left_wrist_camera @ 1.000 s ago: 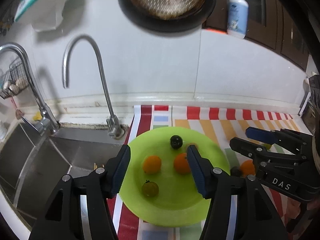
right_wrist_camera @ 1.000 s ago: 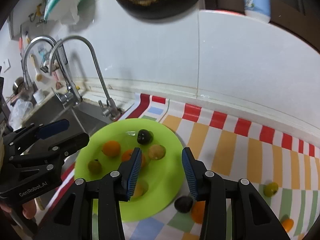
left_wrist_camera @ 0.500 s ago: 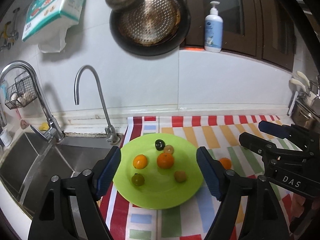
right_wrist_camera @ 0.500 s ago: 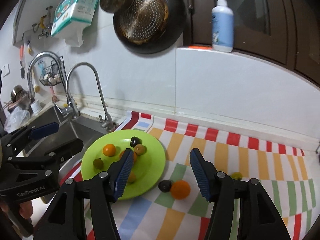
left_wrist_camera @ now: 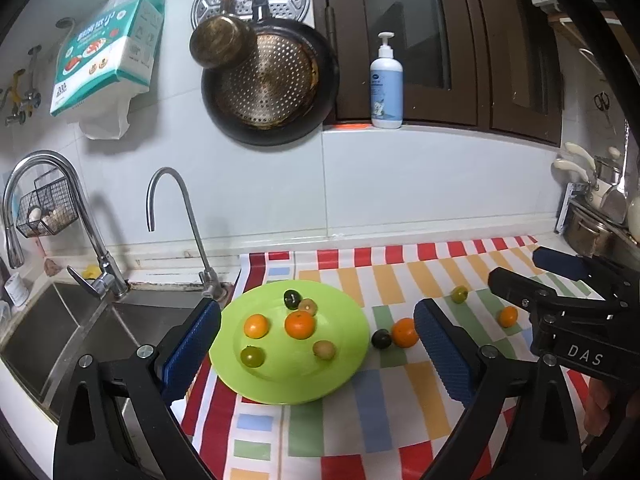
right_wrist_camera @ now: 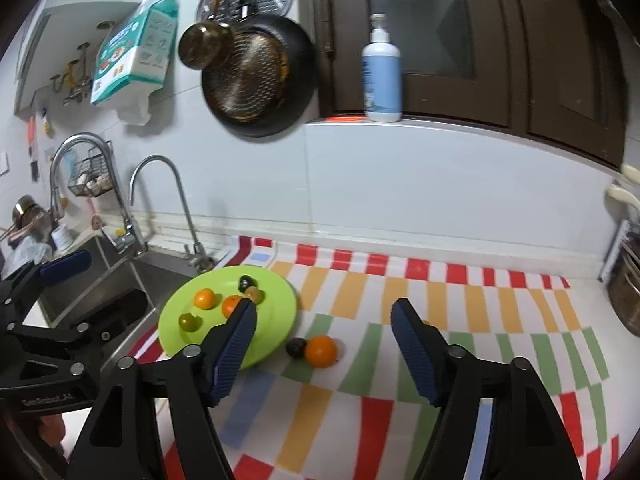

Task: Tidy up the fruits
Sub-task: 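Lift both open grippers off the plate toward the remaining fruits, then grasp the large orange with the left gripper while the right gripper grasps the small orange, then drop the large orange on the plate with left gripper while right gripper drops the small orange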

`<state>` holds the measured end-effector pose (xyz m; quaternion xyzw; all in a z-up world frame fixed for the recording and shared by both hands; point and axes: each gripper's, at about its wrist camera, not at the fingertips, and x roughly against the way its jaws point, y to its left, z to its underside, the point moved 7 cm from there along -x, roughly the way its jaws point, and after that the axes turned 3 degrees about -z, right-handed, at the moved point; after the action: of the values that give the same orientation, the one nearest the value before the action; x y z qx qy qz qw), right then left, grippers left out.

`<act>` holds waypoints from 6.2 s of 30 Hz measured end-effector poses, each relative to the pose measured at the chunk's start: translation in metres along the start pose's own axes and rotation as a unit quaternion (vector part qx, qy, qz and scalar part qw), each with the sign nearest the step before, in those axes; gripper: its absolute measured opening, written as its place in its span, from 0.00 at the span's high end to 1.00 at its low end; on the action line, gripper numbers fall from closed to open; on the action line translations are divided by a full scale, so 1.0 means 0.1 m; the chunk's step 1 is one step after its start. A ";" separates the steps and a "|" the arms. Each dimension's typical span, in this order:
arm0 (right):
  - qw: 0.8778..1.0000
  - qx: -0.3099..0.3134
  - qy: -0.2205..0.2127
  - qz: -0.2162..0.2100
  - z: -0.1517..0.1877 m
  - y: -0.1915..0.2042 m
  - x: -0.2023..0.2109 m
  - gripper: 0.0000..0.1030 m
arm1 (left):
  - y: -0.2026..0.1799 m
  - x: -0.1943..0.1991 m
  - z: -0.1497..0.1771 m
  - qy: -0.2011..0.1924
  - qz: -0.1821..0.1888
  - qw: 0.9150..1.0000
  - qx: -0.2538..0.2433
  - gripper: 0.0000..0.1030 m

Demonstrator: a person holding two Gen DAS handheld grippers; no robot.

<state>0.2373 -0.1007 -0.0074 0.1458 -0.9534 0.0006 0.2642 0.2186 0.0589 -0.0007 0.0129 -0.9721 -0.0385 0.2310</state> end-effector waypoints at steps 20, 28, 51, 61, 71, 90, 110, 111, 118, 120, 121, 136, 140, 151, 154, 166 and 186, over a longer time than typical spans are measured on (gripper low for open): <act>0.994 -0.038 0.007 0.101 0.41 -0.65 0.40 0.30 | -0.51 0.08 0.26 -0.006 0.024 0.999 -0.023 0.03; 0.991 -0.050 0.016 0.125 0.52 -0.83 0.42 0.30 | -0.65 0.00 0.30 -0.016 0.033 0.999 -0.039 0.03; 0.985 -0.082 0.078 0.132 0.76 -1.21 -0.21 0.30 | -0.93 -0.78 0.51 0.046 0.061 0.994 -0.073 0.08; 0.980 -0.098 0.119 0.129 0.95 -1.34 -0.56 0.30 | -1.06 -1.13 0.63 0.082 0.077 0.990 -0.088 0.19; 0.976 -0.105 0.135 0.134 1.02 -1.47 -0.79 0.31 | -1.23 -1.39 0.69 0.098 0.092 0.985 -0.110 0.34; 0.975 -0.114 0.147 0.124 1.06 -1.56 -1.07 0.52 | -1.32 -1.73 0.79 0.146 0.091 0.977 -0.122 0.57; 0.976 -0.106 0.151 0.114 1.06 -1.54 -1.08 0.67 | -1.32 -1.75 0.75 0.142 0.096 0.978 -0.115 0.65; 0.977 -0.104 0.149 0.111 1.04 -1.52 -1.07 0.67 | -1.32 -1.73 0.74 0.139 0.096 0.979 -0.115 0.65; 0.982 -0.094 0.137 0.096 0.93 -1.40 -0.98 0.67 | -1.26 -1.58 0.63 0.125 0.106 0.982 -0.099 0.65; 0.983 -0.089 0.132 0.090 0.89 -1.34 -0.93 0.67 | -1.24 -1.52 0.60 0.120 0.107 0.982 -0.093 0.65; 0.984 -0.087 0.130 0.088 0.87 -1.31 -0.92 0.67 | -1.22 -1.48 0.59 0.118 0.108 0.983 -0.091 0.65; 0.994 -0.039 0.090 0.048 0.60 -0.77 -0.56 0.67 | -0.91 -0.91 0.45 0.082 0.098 0.990 -0.054 0.65; 0.995 -0.028 0.083 0.037 0.57 -0.63 -0.48 0.67 | -0.80 -0.78 0.46 0.075 0.088 0.992 -0.045 0.65; 0.998 0.007 0.058 0.001 0.42 -0.14 -0.39 0.67 | -0.36 -0.52 0.49 0.060 0.049 0.997 -0.023 0.65; 0.998 0.014 0.054 -0.011 0.38 0.00 -0.41 0.67 | -0.24 -0.49 0.49 0.058 0.040 0.997 -0.018 0.65; 0.996 0.031 0.058 -0.062 0.21 0.41 -0.62 0.67 | 0.16 -0.50 0.46 0.050 0.012 0.999 0.004 0.66; 0.985 0.070 0.098 -0.120 0.10 0.74 -1.40 0.67 | 0.46 -1.04 0.52 0.081 -0.004 0.996 0.030 0.66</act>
<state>0.3267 0.0079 -0.0809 0.2770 -0.8960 0.0500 0.3435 0.2877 0.1133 -0.0896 0.0267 -0.9508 -0.0093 0.3086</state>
